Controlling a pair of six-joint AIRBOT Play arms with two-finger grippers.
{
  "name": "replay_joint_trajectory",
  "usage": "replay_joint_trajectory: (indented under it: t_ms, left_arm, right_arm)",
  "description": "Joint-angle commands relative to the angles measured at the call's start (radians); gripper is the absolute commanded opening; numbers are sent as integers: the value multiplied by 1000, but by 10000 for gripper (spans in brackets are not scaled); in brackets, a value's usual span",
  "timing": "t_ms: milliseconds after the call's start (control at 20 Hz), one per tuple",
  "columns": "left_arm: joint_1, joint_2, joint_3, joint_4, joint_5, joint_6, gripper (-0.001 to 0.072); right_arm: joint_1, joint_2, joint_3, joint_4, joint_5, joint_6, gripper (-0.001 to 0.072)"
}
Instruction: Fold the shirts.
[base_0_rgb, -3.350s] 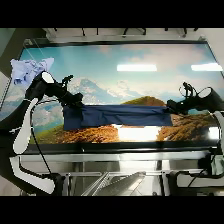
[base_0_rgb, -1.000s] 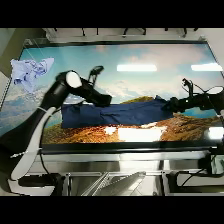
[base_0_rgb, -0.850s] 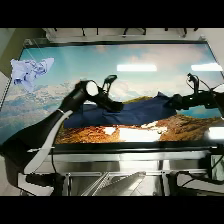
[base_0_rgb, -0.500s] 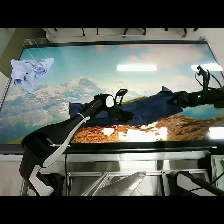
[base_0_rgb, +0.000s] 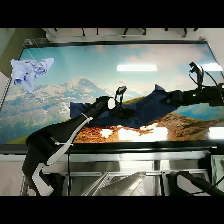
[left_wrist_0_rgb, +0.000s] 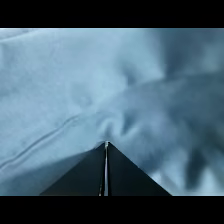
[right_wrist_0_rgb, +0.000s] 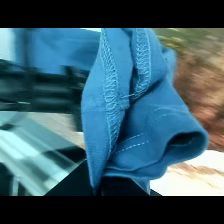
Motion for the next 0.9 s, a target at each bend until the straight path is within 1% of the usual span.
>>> replay_joint_trajectory:
  t_ms: [0,200,400,600,650,700,750,850]
  left_arm:
    - [-1,-27,1,-37,0,-25,15]
    - [-3,-37,2,-98,19,-22,15]
    - [5,-24,3,-101,1,-14,15]
    - [83,102,2,-93,-60,59,15]
    - [119,148,2,-92,-116,87,15]
    - [157,190,2,-91,-192,132,15]
    - [198,234,2,-77,-288,167,15]
    - [277,321,2,43,-450,178,15]
  right_arm:
    - [64,2,67,71,-3,25,16]
    - [164,2,164,71,-6,84,17]
    - [203,-1,171,68,-13,87,16]
    - [203,-1,171,67,-14,86,16]
    - [203,-1,171,67,-17,87,16]
    - [206,-1,171,67,-29,87,16]
    - [212,-1,171,67,-46,87,16]
    - [244,-3,171,59,-112,86,17]
